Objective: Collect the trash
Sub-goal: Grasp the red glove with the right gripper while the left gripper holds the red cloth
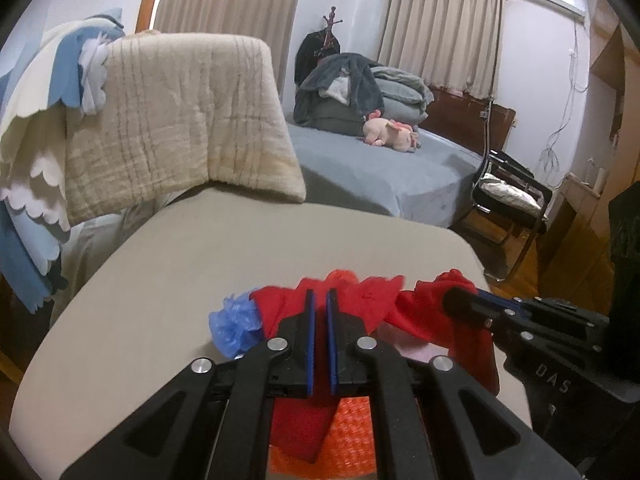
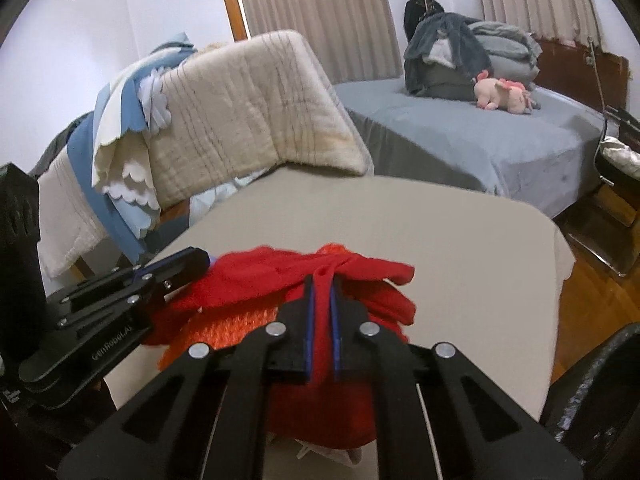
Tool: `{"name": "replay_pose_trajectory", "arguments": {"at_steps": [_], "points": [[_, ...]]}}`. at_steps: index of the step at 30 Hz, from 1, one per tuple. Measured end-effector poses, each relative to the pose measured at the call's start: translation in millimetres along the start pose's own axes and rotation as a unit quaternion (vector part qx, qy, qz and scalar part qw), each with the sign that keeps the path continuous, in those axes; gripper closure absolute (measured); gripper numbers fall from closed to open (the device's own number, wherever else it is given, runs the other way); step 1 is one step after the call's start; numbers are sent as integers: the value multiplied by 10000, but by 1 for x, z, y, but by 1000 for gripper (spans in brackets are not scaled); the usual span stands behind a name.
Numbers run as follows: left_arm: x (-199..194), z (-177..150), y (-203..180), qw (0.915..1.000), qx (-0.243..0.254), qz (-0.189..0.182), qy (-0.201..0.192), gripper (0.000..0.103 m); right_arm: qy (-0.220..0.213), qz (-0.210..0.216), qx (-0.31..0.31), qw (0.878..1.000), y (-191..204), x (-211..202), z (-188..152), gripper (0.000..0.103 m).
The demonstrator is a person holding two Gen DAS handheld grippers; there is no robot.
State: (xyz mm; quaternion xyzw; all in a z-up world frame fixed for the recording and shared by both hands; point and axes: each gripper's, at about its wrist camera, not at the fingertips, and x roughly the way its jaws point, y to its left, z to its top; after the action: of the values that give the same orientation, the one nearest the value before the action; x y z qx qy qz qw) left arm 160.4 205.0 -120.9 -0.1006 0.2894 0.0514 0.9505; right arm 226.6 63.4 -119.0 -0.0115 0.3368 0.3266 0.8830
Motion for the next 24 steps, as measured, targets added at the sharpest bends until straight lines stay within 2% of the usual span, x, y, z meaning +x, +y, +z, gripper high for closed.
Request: {"name": "replay_pose_trajectory", "arguments": {"at_steps": [11, 16, 17, 19, 20, 21, 23, 24], "points": [[-16, 18, -21, 9994, 82, -252, -238, 100, -307, -119, 19, 9995, -13, -33, 18, 97], [-13, 14, -23, 9997, 124, -185, -133, 100, -281, -207, 37, 9994, -20, -36, 12, 97], [-11, 11, -21, 9998, 116, -113, -72, 97, -246, -221, 51, 9994, -21, -34, 9, 97], [-5, 5, -16, 9999, 57, -64, 63, 82, -147, -235, 105, 9996, -23, -28, 3, 97], [-1, 1, -12, 9999, 1, -7, 160, 65, -98, -241, 124, 9996, -24, -25, 0, 97], [1, -2, -9, 9998, -17, 35, 212, 56, -43, -253, 139, 9996, -25, -22, -3, 97], [7, -8, -6, 9994, -4, 118, 329, 54, 28, -277, 143, 9995, -26, -16, -7, 97], [12, -11, -3, 9991, -3, 145, 409, 49, 57, -284, 146, 9995, -26, -13, -9, 97]]}}
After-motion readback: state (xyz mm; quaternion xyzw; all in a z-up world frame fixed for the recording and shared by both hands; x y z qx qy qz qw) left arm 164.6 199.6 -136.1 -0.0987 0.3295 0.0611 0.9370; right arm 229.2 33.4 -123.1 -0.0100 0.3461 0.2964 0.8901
